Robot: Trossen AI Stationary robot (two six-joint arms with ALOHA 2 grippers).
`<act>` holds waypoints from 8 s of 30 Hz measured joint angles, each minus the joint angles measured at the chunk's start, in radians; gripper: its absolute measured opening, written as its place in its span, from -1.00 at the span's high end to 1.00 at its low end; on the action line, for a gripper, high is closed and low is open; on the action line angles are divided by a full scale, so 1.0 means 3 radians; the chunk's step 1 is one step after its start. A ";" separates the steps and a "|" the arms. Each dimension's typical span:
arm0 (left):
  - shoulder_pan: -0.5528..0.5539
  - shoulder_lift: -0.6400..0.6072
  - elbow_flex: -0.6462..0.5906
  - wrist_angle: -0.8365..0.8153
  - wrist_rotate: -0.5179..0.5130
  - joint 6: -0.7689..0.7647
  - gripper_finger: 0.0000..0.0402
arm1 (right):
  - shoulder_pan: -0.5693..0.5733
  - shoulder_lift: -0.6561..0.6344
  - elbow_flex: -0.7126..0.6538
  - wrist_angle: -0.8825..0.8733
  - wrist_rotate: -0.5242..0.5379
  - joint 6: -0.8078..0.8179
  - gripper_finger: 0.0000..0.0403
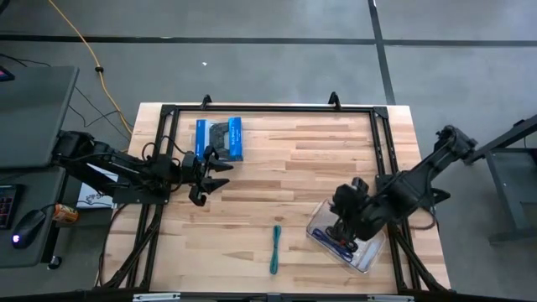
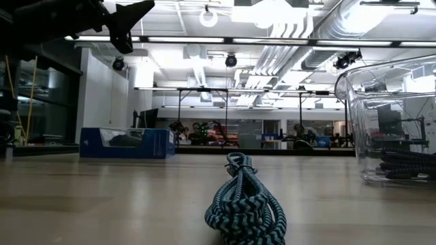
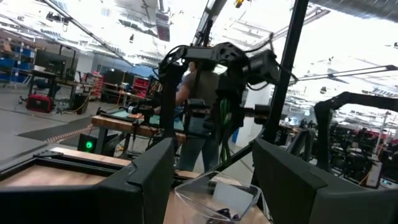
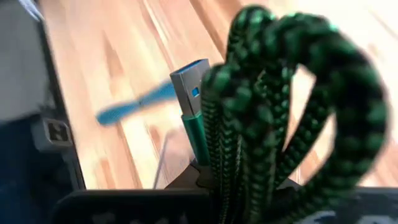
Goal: Pick and place USB-C Cables
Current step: Put the green charger cable into the transparent bin, then put the blue charger cable into the transparent bin
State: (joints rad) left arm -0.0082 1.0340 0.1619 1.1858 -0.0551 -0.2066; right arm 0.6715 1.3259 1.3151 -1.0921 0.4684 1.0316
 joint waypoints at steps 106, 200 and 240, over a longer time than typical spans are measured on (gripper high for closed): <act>0.0000 0.0001 0.0004 -0.0052 -0.0203 0.0001 0.01 | -0.0035 0.0515 -0.1656 0.1374 -0.1529 0.0820 0.02; 0.0004 0.0001 0.0004 -0.0199 -0.0201 -0.0110 0.01 | -0.1518 -0.1094 -0.3274 0.6174 -0.0317 -0.3353 0.02; -0.0376 0.0401 0.0946 -0.1813 -0.0059 0.0105 0.01 | -0.1517 -0.1094 -0.3272 0.6149 -0.0340 -0.3353 0.02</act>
State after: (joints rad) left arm -0.1210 1.1542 0.4456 0.6420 -0.0727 -0.1752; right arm 0.2163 0.9978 0.3336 0.7525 0.3664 0.0257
